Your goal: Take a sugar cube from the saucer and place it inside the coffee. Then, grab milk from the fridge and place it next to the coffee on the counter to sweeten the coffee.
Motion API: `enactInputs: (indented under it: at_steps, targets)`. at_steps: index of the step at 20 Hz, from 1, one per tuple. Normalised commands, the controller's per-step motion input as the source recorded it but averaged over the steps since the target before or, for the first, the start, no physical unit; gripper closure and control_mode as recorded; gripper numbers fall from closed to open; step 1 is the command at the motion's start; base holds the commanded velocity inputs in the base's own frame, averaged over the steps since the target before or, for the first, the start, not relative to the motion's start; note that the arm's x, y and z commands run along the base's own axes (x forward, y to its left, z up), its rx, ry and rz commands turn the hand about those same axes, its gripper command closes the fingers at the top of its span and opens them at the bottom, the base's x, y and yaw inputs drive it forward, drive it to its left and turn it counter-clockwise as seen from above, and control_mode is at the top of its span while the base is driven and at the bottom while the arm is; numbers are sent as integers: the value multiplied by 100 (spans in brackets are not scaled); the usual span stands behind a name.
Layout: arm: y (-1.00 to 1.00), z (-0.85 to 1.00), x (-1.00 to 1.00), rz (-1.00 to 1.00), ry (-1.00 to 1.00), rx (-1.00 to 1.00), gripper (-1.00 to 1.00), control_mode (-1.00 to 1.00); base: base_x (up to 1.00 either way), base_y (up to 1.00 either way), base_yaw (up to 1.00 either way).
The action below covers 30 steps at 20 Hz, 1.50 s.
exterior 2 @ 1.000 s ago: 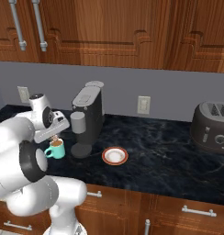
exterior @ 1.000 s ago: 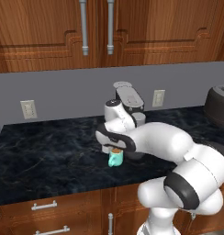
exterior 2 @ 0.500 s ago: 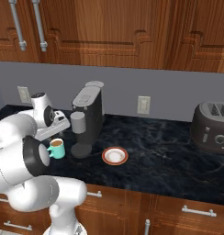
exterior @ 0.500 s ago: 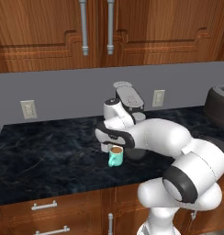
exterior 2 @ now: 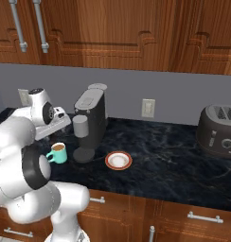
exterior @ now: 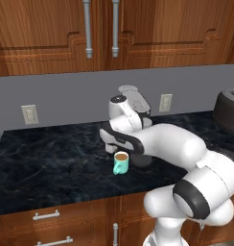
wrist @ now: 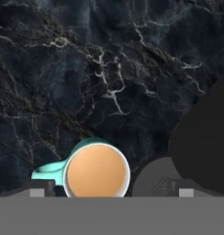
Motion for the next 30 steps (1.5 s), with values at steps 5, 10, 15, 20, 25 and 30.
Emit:
enactInputs:
  at_steps: [5, 10, 15, 20, 25, 30]
  targets:
    - [-7, 47, -38, -5, -17, 1, -100, -100, 0, 0, 0]
    - [-37, 49, -77, -11, -21, 10, -100, -100, 0, 0, 0]
    - [-60, 60, -91, -12, -24, 19, -100, -100, 0, 0, 0]
    - [-73, 66, -90, -11, -30, 24, -100, -100, 0, 0, 0]
    - [-51, 46, -51, -9, -15, 18, -100, -100, 0, 0, 0]
    - [-20, 7, -9, -1, 0, 6, -100, -100, 0, 0, 0]
